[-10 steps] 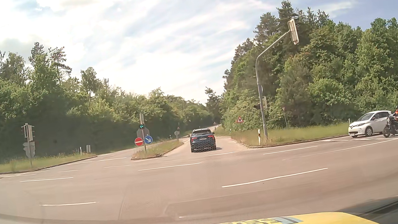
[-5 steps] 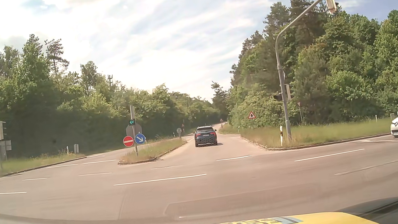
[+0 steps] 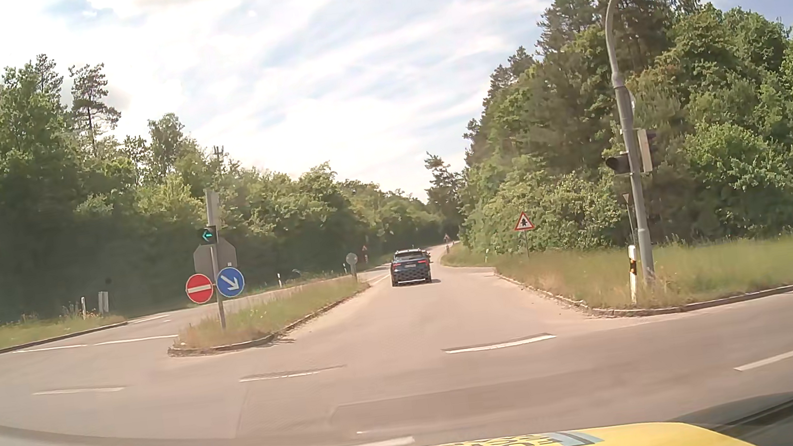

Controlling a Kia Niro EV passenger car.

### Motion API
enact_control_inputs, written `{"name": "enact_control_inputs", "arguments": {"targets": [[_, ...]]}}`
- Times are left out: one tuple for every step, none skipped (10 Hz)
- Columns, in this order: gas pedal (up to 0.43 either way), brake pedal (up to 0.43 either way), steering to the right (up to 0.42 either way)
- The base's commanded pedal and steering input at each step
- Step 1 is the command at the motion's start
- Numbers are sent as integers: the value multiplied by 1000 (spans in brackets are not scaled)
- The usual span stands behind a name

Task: Follow the waypoints while adhering to traffic rules and regulations

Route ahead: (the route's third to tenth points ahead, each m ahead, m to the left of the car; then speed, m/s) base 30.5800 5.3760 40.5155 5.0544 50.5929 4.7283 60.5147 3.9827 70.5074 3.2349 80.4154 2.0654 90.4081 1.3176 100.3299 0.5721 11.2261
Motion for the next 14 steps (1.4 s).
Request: {"name": "enact_control_inputs", "arguments": {"targets": [[339, 0, -1], [339, 0, 4], [339, 0, 4], [350, 0, 3], [350, 0, 1], [358, 0, -4], [358, 0, -5], [358, 0, -5], [358, 0, -5], [358, 0, -5], [358, 0, -5], [350, 0, -5], [350, 0, -6], [331, 0, -6]]}}
